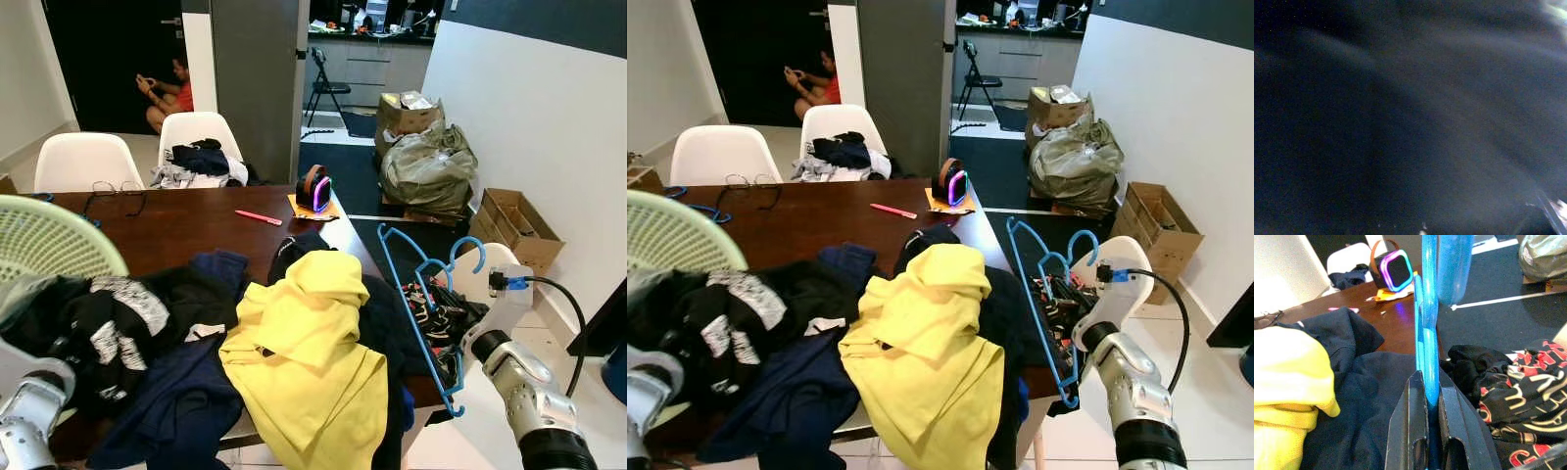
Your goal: Hang hanger
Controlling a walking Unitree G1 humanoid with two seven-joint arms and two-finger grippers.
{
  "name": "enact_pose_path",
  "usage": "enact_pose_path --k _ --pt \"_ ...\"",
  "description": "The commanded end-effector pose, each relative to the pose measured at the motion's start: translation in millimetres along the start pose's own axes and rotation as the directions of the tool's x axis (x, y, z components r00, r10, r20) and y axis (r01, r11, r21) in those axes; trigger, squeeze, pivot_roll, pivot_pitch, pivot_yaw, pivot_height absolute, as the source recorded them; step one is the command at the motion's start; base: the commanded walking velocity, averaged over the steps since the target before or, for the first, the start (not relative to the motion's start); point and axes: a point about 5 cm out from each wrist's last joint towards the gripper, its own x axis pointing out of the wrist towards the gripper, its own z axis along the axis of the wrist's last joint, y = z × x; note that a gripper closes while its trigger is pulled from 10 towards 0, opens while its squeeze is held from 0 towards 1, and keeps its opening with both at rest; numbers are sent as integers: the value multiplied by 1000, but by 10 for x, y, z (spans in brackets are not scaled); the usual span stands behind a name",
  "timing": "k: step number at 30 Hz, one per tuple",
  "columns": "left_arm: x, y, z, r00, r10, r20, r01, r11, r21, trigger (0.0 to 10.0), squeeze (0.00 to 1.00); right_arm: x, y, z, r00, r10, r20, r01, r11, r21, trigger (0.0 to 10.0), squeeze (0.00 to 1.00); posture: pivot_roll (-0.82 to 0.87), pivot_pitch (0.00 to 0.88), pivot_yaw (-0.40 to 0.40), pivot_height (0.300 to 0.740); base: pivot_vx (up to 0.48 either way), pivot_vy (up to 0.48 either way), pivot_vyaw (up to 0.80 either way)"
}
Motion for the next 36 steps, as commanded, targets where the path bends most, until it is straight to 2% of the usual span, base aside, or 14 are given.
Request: enact_pose_path --k 1,2,4,9,10,13,14,18,24,26,27,33,34,36 --pt "5 -539 -141 947 -313 -75 310 950 -41 10000 0 -13 -23 -39 1000 -10 -23 10 1000 4 10000 0 74 0 -95 740 0 0 0" --pt "5 -539 -141 947 -313 -75 310 950 -41 10000 0 -13 -23 -39 1000 -10 -23 10 1000 4 10000 0 74 0 -95 740 0 0 0" --pt "-109 -824 -211 873 -477 -103 471 879 -78 10000 0 -19 -26 -43 1000 -11 -23 11 1000 4 10000 0 73 0 -93 740 0 0 0" --pt "-159 -919 -222 842 -531 -98 522 846 -109 10000 0 -23 -28 -44 1000 -12 -23 12 1000 5 10000 0 73 0 -93 740 0 0 0" --pt "-290 -1125 -207 749 -660 -55 638 741 -208 10000 0 -28 -30 -46 1000 -11 -24 11 1000 8 10000 0 76 0 -94 740 0 0 0" --pt "-290 -1125 -207 749 -660 -55 638 741 -208 10000 0 -28 -30 -46 1000 -11 -24 11 1000 8 10000 0 76 0 -94 740 0 0 0" --pt "-347 -1201 -194 711 -702 -40 677 698 -233 10000 0 -29 -30 -46 1000 -10 -24 10 1000 10 10000 0 76 0 -94 740 0 0 0" --pt "-413 -1300 -41 675 -737 34 725 653 -220 10000 0 -26 -27 -45 1000 -9 -25 9 1000 13 10000 0 80 0 -96 740 0 0 0" --pt "-417 -1328 441 679 -711 181 731 677 -85 10000 0 -20 -26 -42 1000 -8 -25 8 1000 17 10000 0 81 0 -97 740 0 0 0" --pt "-428 -1331 608 680 -702 213 719 695 -3 10000 0 -19 -27 -42 1000 -8 -25 9 1000 18 10000 0 80 0 -96 740 0 0 0" --pt "-452 -1346 777 693 -681 238 674 728 121 10000 0 -19 -28 -41 1000 -9 -25 9 1000 18 10000 0 79 0 -96 740 0 0 0" --pt "-473 -1358 935 707 -649 283 614 761 211 10000 0 -20 -31 -39 1000 -10 -25 10 1000 18 10000 0 78 0 -95 740 0 0 0" --pt "-443 -1284 1083 787 -528 318 403 831 383 10000 0 -21 -34 -39 1000 -10 -25 11 1000 18 10000 0 77 0 -97 740 0 0 0" --pt "-443 -1284 1083 787 -528 318 403 831 383 10000 0 -21 -34 -39 1000 -10 -25 11 1000 18 10000 0 77 0 -97 740 0 0 0"
